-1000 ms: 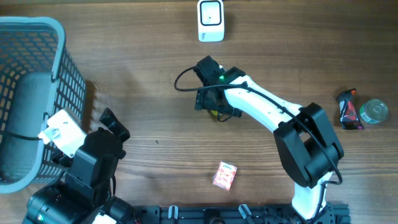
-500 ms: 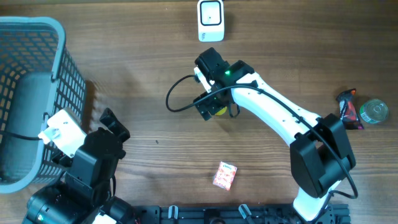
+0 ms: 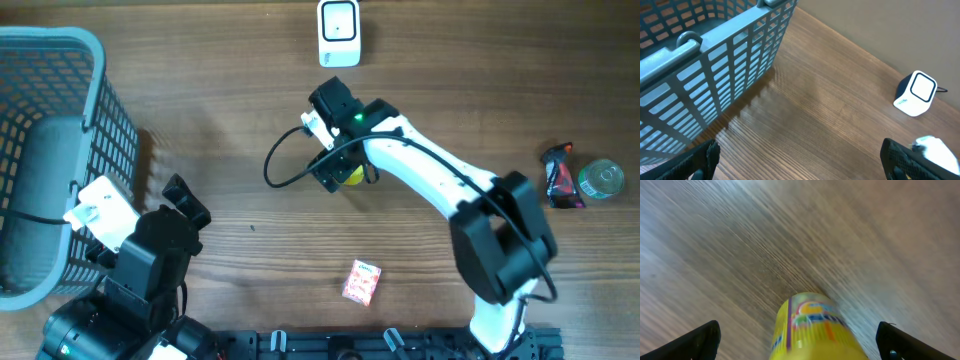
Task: Scan the item barcode
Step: 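Lift the yellow can up to the white scanner and hold it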
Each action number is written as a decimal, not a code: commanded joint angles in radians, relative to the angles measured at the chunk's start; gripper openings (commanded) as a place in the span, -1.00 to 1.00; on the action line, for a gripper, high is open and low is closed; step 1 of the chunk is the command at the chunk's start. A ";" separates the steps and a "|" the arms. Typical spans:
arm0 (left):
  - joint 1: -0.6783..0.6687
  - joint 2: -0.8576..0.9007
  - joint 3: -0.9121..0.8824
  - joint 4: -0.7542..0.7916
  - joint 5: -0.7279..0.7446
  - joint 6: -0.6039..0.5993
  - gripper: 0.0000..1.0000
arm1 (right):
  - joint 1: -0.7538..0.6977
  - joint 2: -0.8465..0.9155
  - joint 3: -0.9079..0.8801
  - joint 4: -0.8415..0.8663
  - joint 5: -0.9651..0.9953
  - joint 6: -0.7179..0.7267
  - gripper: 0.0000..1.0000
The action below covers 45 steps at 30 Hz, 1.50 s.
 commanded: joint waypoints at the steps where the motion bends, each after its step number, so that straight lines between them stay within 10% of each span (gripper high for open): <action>1: 0.008 0.002 -0.001 -0.004 -0.003 -0.017 1.00 | -0.008 0.058 0.013 0.002 0.015 0.011 0.91; 20: 0.008 0.002 -0.001 -0.003 -0.003 -0.017 1.00 | -0.008 0.050 0.019 -0.063 0.089 0.058 -0.11; 26: 0.008 0.002 -0.001 -0.003 -0.003 -0.017 1.00 | -0.008 0.031 0.019 -0.067 0.089 0.152 -0.11; 36: 0.008 0.002 -0.001 -0.003 -0.003 -0.017 1.00 | -0.008 0.029 0.109 -0.250 0.009 0.716 -0.14; 45: 0.008 0.002 -0.001 -0.004 -0.003 -0.017 1.00 | -0.013 0.029 0.198 -0.369 -0.379 0.755 -0.03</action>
